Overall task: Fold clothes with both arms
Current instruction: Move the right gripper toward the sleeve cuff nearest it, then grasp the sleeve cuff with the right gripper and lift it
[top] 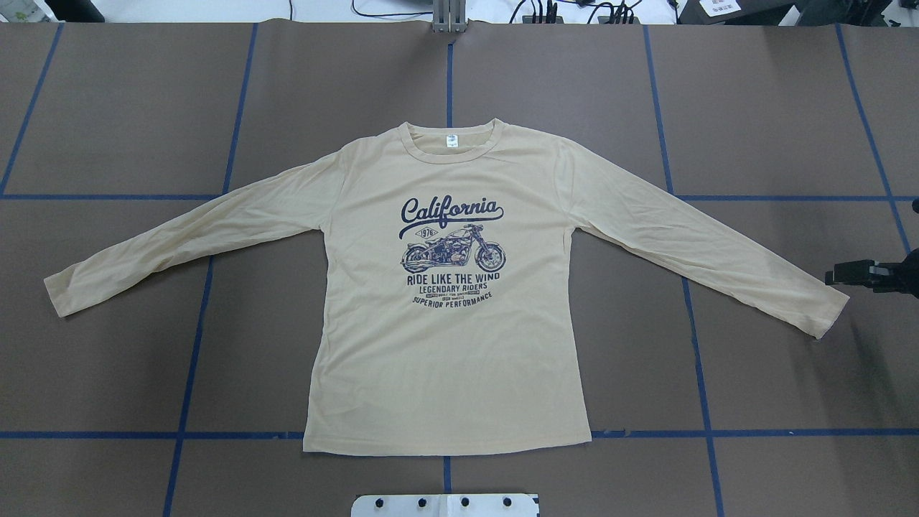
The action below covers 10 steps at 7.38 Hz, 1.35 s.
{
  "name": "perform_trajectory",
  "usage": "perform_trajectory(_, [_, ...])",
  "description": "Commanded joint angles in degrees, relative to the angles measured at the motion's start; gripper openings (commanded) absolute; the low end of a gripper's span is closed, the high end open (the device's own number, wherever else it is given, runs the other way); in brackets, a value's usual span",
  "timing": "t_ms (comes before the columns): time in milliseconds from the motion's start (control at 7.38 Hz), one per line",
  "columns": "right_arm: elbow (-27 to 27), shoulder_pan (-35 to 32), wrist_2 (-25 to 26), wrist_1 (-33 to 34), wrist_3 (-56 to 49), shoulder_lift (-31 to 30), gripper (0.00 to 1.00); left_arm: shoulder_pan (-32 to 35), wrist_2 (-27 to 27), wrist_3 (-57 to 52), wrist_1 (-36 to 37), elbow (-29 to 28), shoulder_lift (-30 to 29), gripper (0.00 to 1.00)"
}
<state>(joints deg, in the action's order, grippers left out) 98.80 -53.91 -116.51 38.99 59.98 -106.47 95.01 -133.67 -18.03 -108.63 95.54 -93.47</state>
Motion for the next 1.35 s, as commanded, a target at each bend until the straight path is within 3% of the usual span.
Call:
perform_trajectory(0, [-2.2,2.1,1.6,-0.5,0.1,-0.1,0.59,0.0,0.1,0.0,0.0,0.0,0.0,1.00])
perform_trajectory(406, [-6.9,2.1,2.7,-5.2,0.2,0.6,0.46,0.0,0.0,-0.2,-0.1,0.0,0.0,1.00])
perform_trajectory(677, [-6.3,2.1,2.5,-5.2,0.7,0.7,0.33,0.0,0.0,-0.2,-0.1,0.0,0.0,1.00])
perform_trajectory(948, [-6.3,2.2,2.3,-5.2,0.8,0.7,0.32,0.0,0.0,-0.2,-0.1,0.0,0.0,1.00])
perform_trajectory(1219, [-6.2,2.2,2.2,-5.2,0.9,0.8,0.21,0.0,0.0,-0.2,-0.1,0.0,0.0,1.00])
